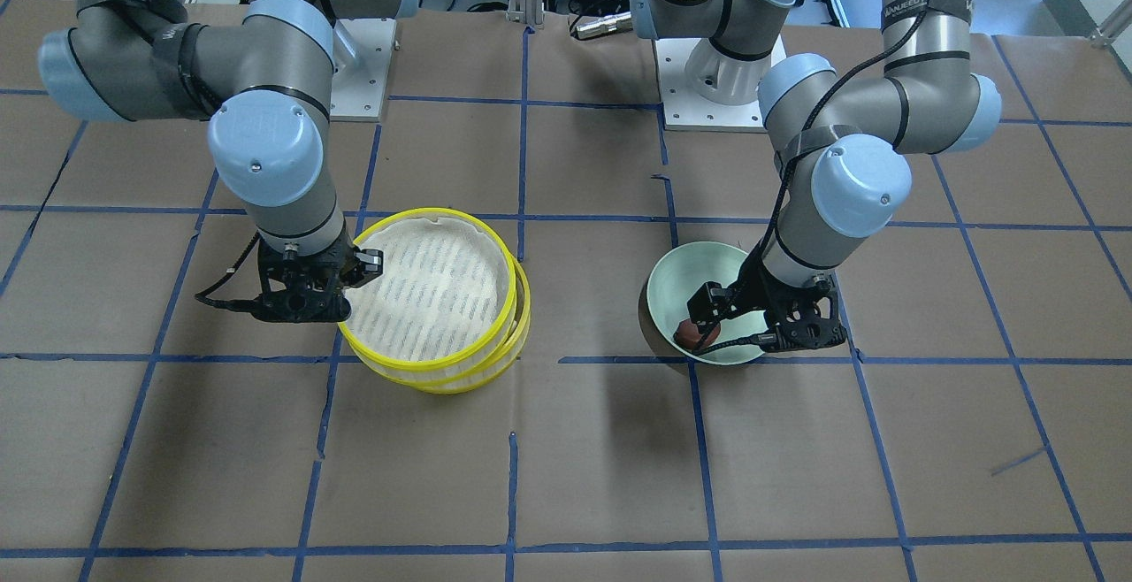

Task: Place buns in different layers of steamer
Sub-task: 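Set the top tier on the bottom tier with the right gripper while the left returns, then lower the left gripper and grasp the brown bun in the green bowl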

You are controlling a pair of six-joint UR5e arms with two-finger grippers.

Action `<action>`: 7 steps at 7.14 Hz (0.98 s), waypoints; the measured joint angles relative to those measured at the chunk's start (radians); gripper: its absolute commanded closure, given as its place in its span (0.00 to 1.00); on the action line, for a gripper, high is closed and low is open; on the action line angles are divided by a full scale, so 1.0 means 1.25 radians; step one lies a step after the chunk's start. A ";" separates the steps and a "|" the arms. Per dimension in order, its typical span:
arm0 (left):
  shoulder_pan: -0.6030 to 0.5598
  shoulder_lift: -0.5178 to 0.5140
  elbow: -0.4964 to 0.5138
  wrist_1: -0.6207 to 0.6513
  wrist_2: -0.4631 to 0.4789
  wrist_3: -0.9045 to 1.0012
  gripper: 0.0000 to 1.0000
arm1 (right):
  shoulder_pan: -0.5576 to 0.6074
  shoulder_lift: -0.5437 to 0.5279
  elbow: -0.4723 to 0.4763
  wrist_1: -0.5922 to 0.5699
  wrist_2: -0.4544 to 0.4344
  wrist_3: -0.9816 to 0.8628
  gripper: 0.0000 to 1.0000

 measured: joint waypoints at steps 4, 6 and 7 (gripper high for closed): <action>-0.009 -0.034 -0.016 0.006 -0.046 -0.056 0.00 | 0.038 0.015 0.004 -0.012 -0.018 0.026 0.93; -0.011 -0.047 -0.018 0.009 -0.054 -0.057 0.03 | 0.043 0.011 0.008 -0.004 -0.052 0.022 0.93; -0.011 -0.051 -0.020 0.009 -0.054 -0.055 0.12 | 0.045 0.009 0.012 -0.001 -0.061 0.021 0.93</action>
